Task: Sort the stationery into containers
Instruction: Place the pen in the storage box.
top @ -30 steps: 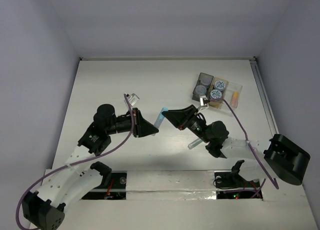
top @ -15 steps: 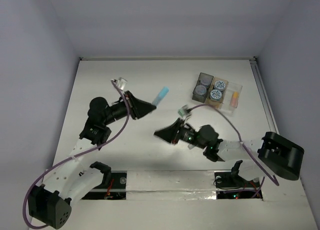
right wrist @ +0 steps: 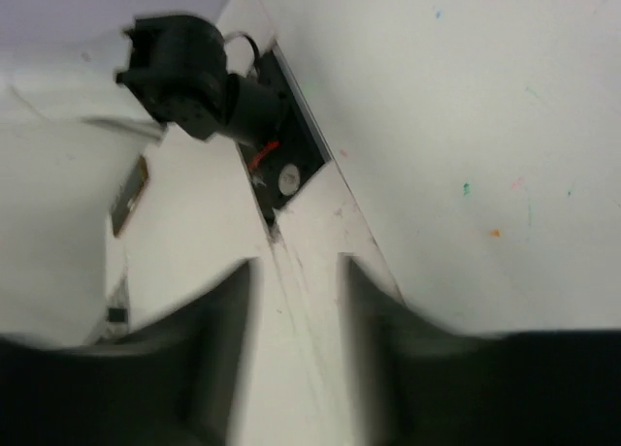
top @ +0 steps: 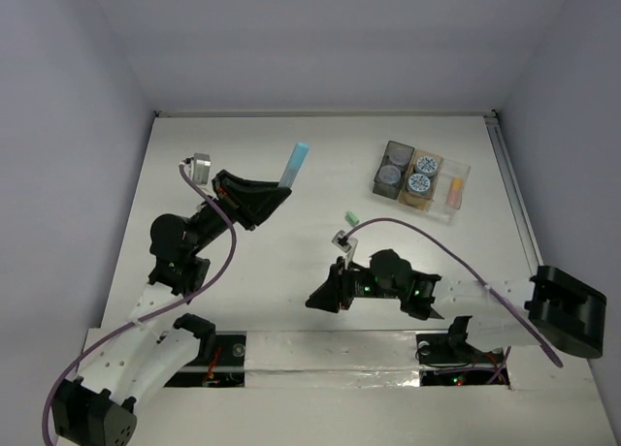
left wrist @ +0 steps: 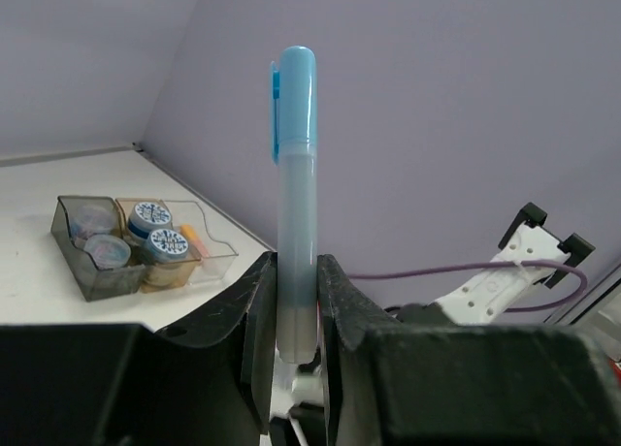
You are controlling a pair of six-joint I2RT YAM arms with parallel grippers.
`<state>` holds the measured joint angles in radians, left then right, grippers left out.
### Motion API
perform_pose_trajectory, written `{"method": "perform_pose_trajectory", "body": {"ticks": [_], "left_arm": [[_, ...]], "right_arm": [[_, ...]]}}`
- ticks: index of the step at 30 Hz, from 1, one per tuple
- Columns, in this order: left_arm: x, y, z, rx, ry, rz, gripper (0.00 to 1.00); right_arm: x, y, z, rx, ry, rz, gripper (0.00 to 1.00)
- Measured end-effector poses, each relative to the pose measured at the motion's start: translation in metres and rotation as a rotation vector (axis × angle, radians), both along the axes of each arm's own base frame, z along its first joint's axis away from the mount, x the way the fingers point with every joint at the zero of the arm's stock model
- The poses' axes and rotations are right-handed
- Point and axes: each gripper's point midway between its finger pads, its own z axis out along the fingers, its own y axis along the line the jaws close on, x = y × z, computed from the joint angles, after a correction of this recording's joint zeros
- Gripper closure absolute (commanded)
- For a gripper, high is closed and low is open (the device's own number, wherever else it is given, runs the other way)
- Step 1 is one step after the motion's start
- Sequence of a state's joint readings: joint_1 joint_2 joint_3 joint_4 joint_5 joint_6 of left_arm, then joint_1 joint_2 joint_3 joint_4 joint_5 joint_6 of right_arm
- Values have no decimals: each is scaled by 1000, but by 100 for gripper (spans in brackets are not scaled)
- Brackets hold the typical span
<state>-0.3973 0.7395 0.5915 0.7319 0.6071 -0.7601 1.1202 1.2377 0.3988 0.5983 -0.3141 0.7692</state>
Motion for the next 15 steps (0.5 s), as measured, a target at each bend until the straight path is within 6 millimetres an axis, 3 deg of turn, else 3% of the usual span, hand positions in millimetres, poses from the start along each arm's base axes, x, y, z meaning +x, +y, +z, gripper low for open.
{"method": "perform_pose_trajectory", "body": {"ticks": [2, 3, 4, 11, 15], "left_arm": [[0, 2, -10, -5, 4, 9, 100], [0, 1, -15, -4, 14, 8, 100], [1, 1, -24, -2, 28, 6, 100], [1, -5, -104, 12, 217, -39, 100], [-7, -9, -118, -8, 246, -92, 100]], "right_arm": [[6, -7, 16, 14, -55, -35, 17], [10, -12, 31, 42, -95, -56, 17], [15, -16, 46, 69, -133, -83, 10], [49, -36, 168, 276, -399, -250, 1], [72, -29, 198, 280, -474, -321, 1]]}}
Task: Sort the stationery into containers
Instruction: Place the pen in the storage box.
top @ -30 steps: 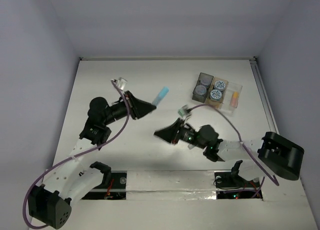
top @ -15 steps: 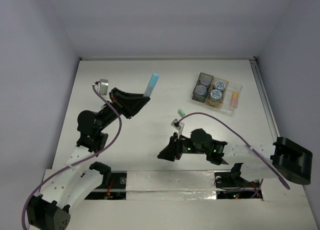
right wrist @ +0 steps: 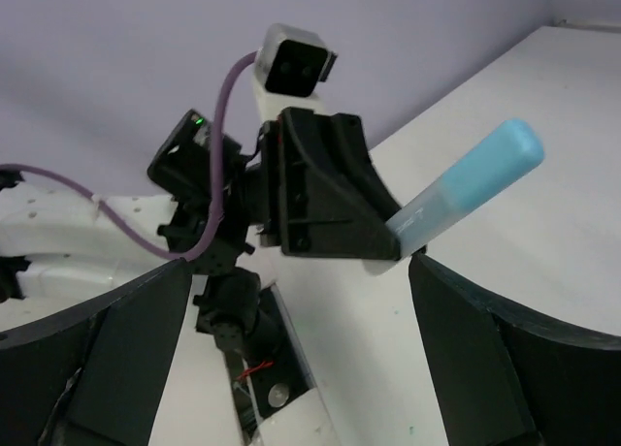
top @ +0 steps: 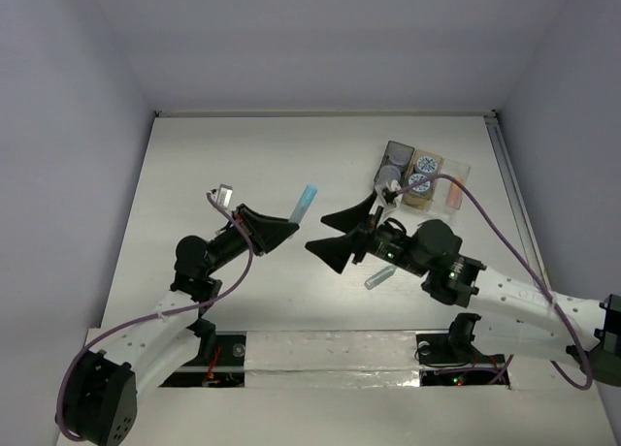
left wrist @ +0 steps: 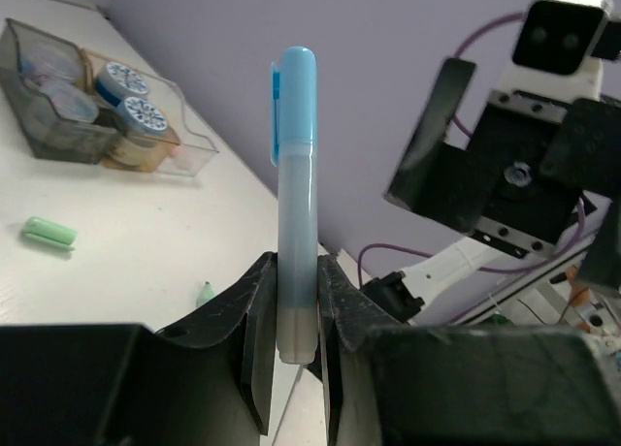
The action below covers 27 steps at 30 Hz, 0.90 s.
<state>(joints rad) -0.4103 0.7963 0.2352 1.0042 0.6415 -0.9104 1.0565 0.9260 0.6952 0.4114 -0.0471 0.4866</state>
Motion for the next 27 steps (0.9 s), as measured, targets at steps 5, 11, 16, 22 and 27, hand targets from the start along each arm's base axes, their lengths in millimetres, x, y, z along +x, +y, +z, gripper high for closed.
{"method": "perform_pose_trajectory", "body": {"ticks": [5, 11, 16, 22, 27], "left_arm": [[-14, -2, 9, -50, -45, -49, 100], [-25, -3, 20, -86, -95, -85, 100], [-30, -5, 13, -90, -72, -106, 100], [-33, -9, 7, -86, -50, -129, 100], [-31, -10, 1, -76, -30, -131, 100]], "right_arm": [[34, 11, -18, -73, 38, -83, 2], [52, 15, -46, -130, 101, -121, 9], [48, 23, -48, -122, 112, -79, 16], [47, 32, -52, -114, 118, -37, 38], [46, 36, -48, -85, 132, -20, 82]]}}
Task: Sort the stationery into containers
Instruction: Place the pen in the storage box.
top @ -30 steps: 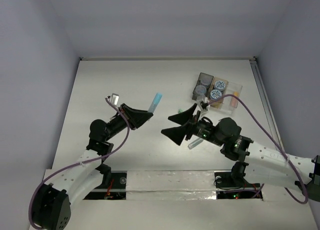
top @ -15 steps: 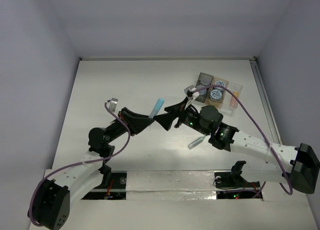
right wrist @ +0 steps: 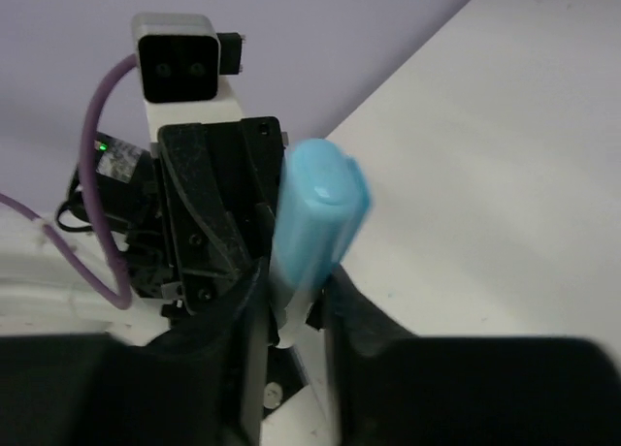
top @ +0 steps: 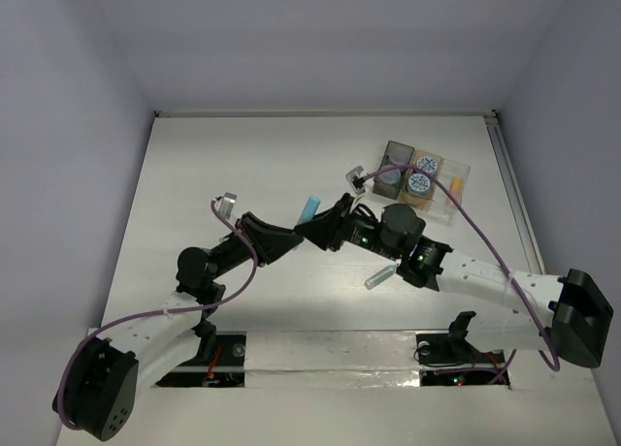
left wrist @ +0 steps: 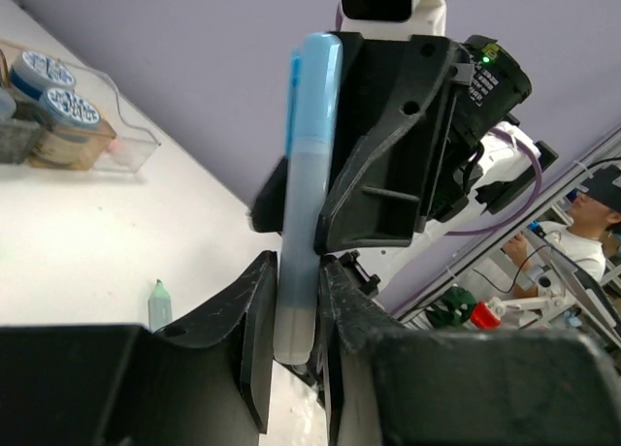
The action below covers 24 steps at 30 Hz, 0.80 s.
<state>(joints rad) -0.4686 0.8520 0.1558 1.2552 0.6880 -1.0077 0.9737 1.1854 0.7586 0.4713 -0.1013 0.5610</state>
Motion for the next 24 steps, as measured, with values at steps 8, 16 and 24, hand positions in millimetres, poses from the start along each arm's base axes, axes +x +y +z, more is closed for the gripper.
{"method": "perform_pose_trajectory", "body": {"ticks": [8, 16, 24], "left_arm": [[5, -2, -7, 34, -28, 36, 53], [9, -6, -36, 138, -6, 77, 55], [-5, -32, -85, 302, 42, 39, 63]], "right_arm": [[20, -14, 0, 17, 47, -56, 100], [124, -147, -22, -93, 128, -508, 100], [182, -308, -80, -320, 346, -951, 100]]}}
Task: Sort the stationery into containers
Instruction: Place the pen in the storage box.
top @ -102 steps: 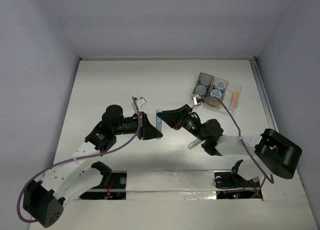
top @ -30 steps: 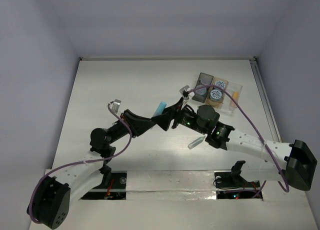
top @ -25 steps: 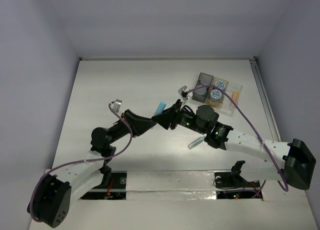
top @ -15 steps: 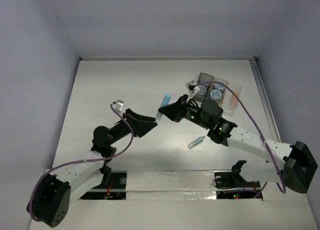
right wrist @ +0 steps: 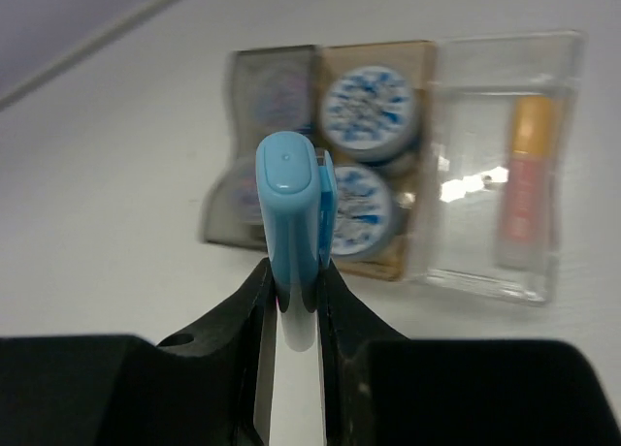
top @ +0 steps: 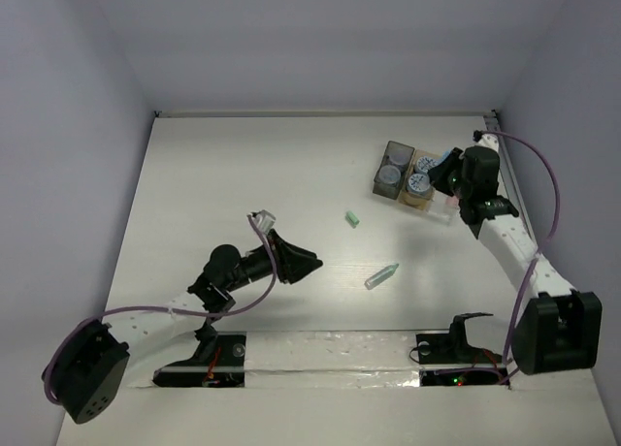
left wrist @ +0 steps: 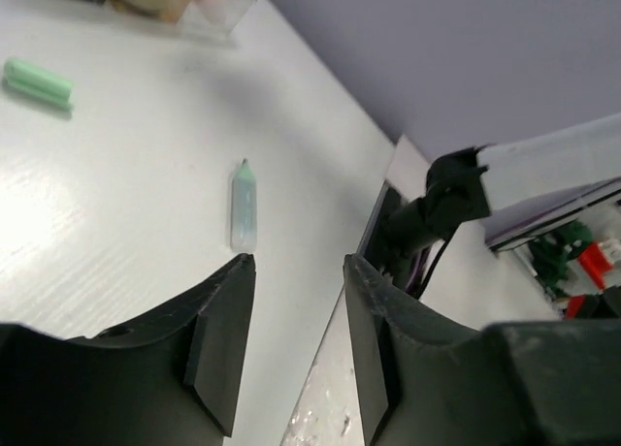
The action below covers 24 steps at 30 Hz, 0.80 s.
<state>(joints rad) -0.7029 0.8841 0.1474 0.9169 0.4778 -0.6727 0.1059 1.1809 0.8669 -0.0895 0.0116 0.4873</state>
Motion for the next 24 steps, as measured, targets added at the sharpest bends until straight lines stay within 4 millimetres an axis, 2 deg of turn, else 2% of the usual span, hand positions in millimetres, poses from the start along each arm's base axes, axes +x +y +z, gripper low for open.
{"method": "perform_pose_trajectory", "body": {"ticks": [3, 7, 12, 15, 18, 19, 22, 24], "left_arm": [[-6, -14, -20, 92, 20, -20, 64], [-12, -34, -35, 186, 22, -55, 64], [-19, -59, -61, 304, 43, -95, 64], [-27, -75, -76, 370, 49, -124, 62], [-30, -89, -85, 421, 44, -130, 57], [-29, -94, -86, 434, 40, -126, 55], [-24, -106, -89, 469, 26, -110, 49], [-18, -114, -92, 495, 17, -94, 47]], "right_arm": [[7, -39, -36, -77, 131, -102, 100], [13, -74, -71, -140, 274, -174, 100], [28, -101, -86, -192, 351, -223, 100], [38, -105, -89, -208, 365, -223, 98], [39, -104, -98, -213, 388, -209, 72], [39, -103, -101, -212, 395, -205, 53], [38, -101, -105, -209, 407, -190, 31], [38, -100, -102, -206, 397, -186, 26]]}}
